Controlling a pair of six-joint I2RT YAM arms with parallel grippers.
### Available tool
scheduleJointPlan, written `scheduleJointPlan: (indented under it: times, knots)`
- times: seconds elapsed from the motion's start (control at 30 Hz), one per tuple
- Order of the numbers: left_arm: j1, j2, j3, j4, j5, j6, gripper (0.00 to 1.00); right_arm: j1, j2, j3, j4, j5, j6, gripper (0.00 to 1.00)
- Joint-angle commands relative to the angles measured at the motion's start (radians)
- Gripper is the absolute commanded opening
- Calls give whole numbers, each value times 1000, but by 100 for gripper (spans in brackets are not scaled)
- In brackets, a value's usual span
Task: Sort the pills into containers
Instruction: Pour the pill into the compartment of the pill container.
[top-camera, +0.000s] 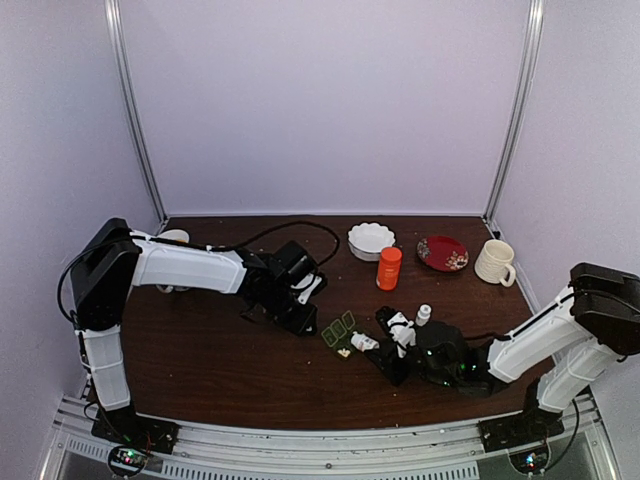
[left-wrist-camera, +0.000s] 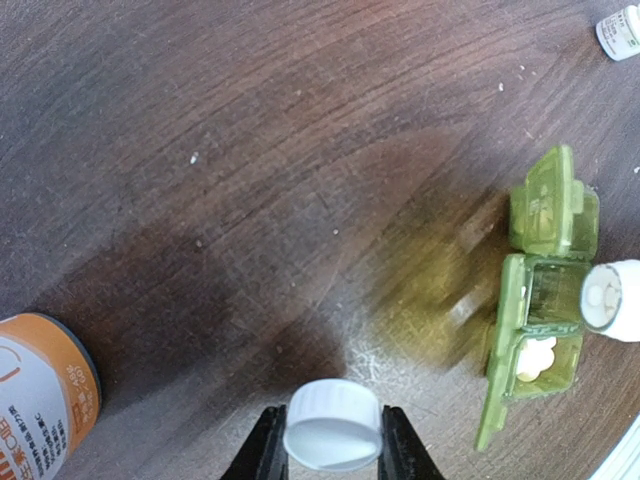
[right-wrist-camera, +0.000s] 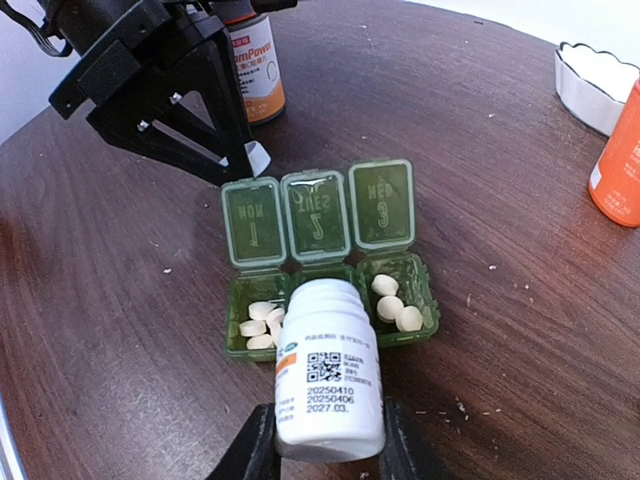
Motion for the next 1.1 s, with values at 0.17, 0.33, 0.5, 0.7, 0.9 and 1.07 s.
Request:
scheduleJointPlan:
  times: [0.17, 0.33, 0.5, 0.7, 0.9, 1.07]
  knots:
    - [-3, 9, 30, 0, 17, 15, 0, -6, -31, 1, 22, -17, -21, 0]
    - [-3, 9, 29, -1, 18, 15, 0, -6, -33, 3, 28, -36, -16, 0]
    - [-3, 9, 29, -1, 21, 15, 0, -6, -43, 22, -13, -44, -24, 0]
    - [-3, 11, 30, -2, 22, 15, 0, -6, -53, 28, -41, -27, -27, 0]
    - [-3, 12, 28, 0, 26, 15, 0, -6, -66, 32, -49, -32, -32, 0]
    - [-3, 12, 29, -1, 28, 15, 0, -6, -71, 51, -92, -38, -32, 0]
